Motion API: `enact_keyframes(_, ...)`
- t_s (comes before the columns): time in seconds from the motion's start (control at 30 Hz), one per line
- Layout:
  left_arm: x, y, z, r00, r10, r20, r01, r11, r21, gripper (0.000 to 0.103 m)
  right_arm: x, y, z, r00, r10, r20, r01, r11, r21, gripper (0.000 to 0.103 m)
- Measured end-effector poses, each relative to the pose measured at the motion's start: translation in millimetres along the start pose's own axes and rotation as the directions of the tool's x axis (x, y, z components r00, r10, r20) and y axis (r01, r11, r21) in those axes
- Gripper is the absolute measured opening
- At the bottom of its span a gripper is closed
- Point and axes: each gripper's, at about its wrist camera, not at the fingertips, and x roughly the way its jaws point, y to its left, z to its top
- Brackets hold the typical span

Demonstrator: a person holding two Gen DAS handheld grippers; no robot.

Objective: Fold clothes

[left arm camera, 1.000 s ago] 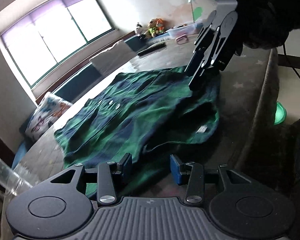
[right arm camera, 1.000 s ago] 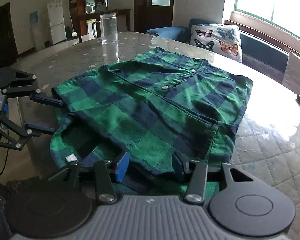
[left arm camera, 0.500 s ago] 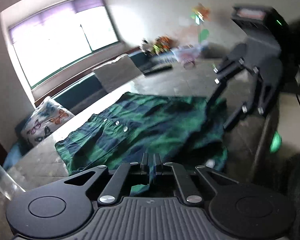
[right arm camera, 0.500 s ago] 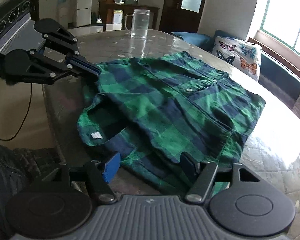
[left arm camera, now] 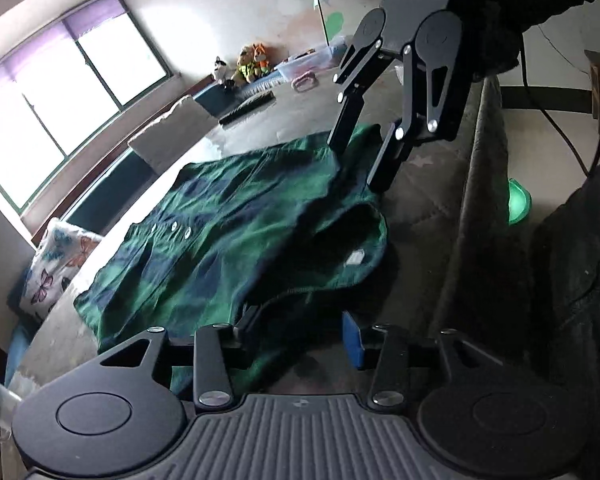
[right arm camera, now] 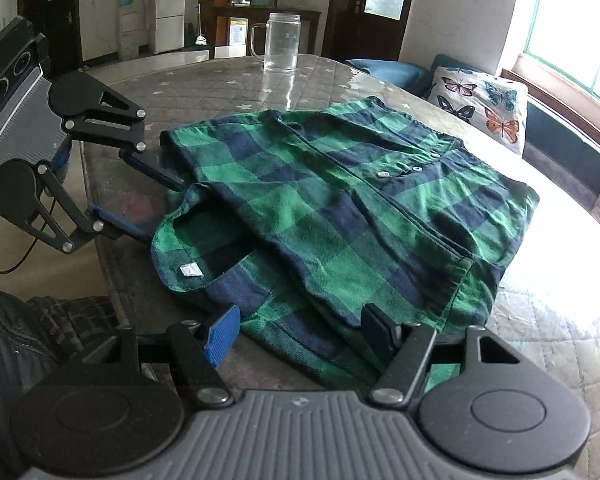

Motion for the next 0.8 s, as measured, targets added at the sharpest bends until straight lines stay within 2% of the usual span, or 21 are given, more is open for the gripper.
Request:
enact_keyframes(0.03,1.2,0.9,1.7,1.0,-0.005,0.007,0.005,1.0,-0.008,0.033,0.0,0.1,-0.6,1.0,0.001,-0.001,-0.001,1.0,0.0,0.069)
enact_keyframes(0.07,2.4,1.9,3.5,1.0,-0.01,0.013,0.01,1.0,-0.016,0.02,-0.1,0.3,-1.2,1.0,0.001,-0.002,-0.001,1.0,0.001,0.069)
enact_keyframes(0.1,3.2,3.2,5.3,1.0,-0.012,0.021,0.013,1.0,-0.026,0.014,-0.2,0.5,-1.8,1.0,0.002,-0.003,-0.002,1.0,0.001,0.069)
enact_keyframes(0.23,-0.8,24.2,14.5,0.998,0.006,0.057,0.002,0.992,-0.13,0.009,-2.8,0.2,-2.7,1.0,0.002,0.005,-0.002,1.0,-0.013,0.069)
enact_keyframes(0.33,-1.4,45.6,22.3,0.997,0.02,0.077,-0.003,0.974,-0.225,0.008,-0.6,0.0,-2.5,1.0,-0.008,0.009,0.009,0.999,-0.036,0.07)
enact_keyframes(0.5,-0.1,59.4,24.1,0.996,0.023,0.086,0.001,0.962,-0.275,0.008,9.0,1.3,0.7,0.999,-0.032,0.035,0.035,0.996,-0.08,0.069)
enact_keyframes(0.6,0.7,67.7,25.2,0.996,0.025,0.091,0.004,0.953,-0.304,0.008,17.9,-5.0,4.7,0.999,-0.026,0.025,0.027,0.998,-0.05,0.048)
enact_keyframes(0.63,0.9,70.4,25.6,0.995,0.025,0.093,0.005,0.949,-0.314,0.008,20.8,-8.7,6.2,1.0,-0.019,0.018,0.02,0.999,-0.028,0.033)
enact_keyframes(0.67,1.2,73.2,25.9,0.995,0.026,0.094,0.006,0.946,-0.324,0.008,23.8,-12.4,7.7,1.0,-0.013,0.011,0.013,1.0,-0.006,0.023)
enact_keyframes(0.73,1.1,77.7,26.1,0.995,0.029,0.097,0.006,0.94,-0.34,0.011,26.1,-22.4,11.6,1.0,0.013,0.004,-0.013,0.998,0.057,0.016)
enact_keyframes(0.8,-4.6,72.1,19.8,0.995,0.045,0.086,-0.015,0.946,-0.324,0.013,22.8,-33.1,17.2,0.999,0.039,0.018,-0.041,0.992,0.118,0.012)
